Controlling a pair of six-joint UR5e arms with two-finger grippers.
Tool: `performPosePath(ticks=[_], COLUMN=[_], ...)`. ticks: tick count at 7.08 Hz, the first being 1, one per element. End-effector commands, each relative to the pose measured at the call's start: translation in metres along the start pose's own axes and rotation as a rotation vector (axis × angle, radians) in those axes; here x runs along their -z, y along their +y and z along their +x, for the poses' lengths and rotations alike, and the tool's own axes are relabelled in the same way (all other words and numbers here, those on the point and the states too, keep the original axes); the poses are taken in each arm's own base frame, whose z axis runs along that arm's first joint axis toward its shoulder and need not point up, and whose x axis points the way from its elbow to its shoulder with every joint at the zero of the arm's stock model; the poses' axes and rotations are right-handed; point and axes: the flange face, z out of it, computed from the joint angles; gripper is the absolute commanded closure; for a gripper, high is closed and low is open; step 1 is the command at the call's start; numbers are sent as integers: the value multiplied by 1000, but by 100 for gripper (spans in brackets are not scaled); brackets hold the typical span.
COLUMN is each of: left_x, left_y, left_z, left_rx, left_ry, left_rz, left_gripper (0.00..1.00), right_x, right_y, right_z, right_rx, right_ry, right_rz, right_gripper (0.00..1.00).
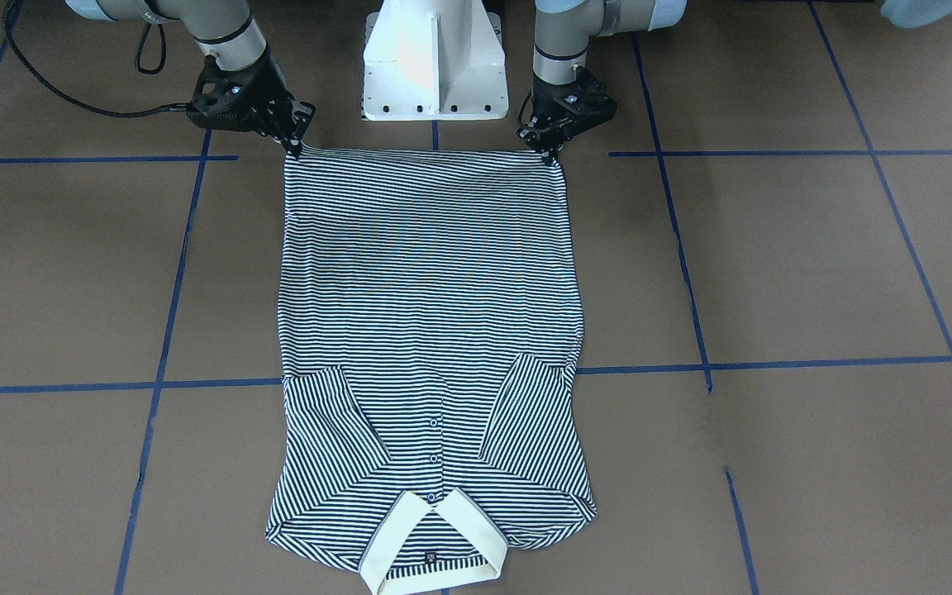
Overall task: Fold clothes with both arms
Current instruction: 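Grasp the hem corners with both grippers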
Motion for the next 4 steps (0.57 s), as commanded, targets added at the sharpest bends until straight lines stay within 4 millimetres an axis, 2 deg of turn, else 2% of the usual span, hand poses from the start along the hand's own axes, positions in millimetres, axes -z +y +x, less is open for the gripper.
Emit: performPosePath(ticks=[1, 2, 4], left_x=[26, 58, 114], left_y=[-1, -1, 1], left_z=[2, 3, 12], left_rx=[-18, -66, -72], left_ry=[20, 48, 112], left_rz=[-8, -26, -53], left_gripper=[100, 100, 100], right_x=[7, 20, 36], right_y=[-7, -6, 9], right_z=[2, 13, 20], right_rx=[-11, -15, 1], right_ry=[-4, -4, -14], right_rz=[-26, -73, -130], right_gripper=[100, 100, 100])
